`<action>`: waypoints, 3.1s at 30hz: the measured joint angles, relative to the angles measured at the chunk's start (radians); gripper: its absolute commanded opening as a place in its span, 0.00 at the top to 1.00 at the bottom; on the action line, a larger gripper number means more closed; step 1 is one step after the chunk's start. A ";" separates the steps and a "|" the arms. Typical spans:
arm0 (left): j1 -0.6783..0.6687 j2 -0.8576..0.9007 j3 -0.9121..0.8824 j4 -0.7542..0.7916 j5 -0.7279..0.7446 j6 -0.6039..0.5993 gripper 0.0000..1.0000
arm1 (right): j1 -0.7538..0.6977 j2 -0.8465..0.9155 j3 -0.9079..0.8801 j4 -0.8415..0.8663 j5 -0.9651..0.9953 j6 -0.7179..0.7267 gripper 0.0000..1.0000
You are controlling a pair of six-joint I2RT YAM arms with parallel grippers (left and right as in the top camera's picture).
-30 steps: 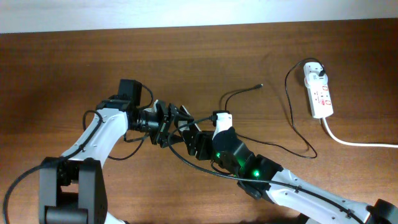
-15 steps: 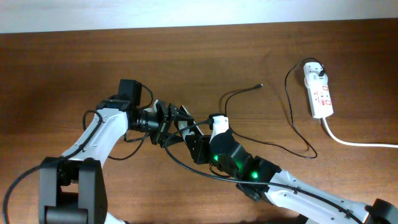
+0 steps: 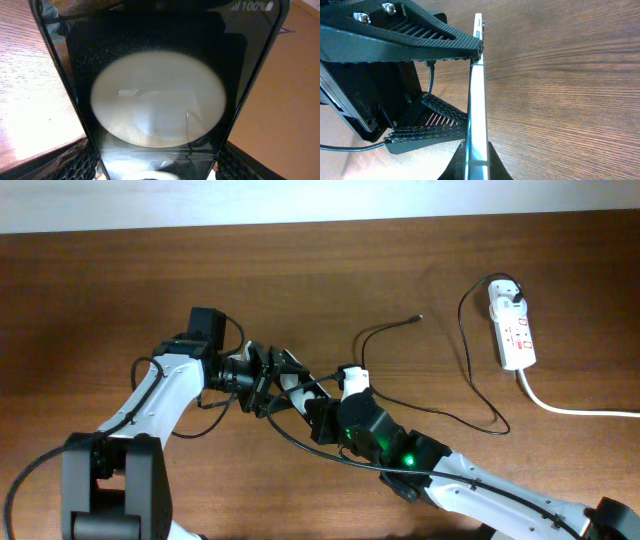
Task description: Plug charger to phone and switch on socket
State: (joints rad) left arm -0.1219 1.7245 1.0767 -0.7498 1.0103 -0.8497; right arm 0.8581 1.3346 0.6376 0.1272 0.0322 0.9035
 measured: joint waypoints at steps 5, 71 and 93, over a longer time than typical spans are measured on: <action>0.016 0.000 0.000 -0.001 0.039 -0.007 0.12 | 0.000 0.000 0.000 0.018 -0.019 0.014 0.96; 0.152 -0.791 -0.313 0.133 -0.205 0.196 0.01 | -0.073 -0.175 0.010 -0.161 -0.474 0.556 0.96; 0.152 -0.791 -0.313 -0.001 -0.198 -0.378 0.26 | -0.073 -0.172 0.009 0.016 -0.379 0.725 0.96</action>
State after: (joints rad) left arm 0.0303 0.9333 0.7635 -0.7509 0.8124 -1.2282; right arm 0.7849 1.1622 0.6468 0.1436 -0.3470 1.6287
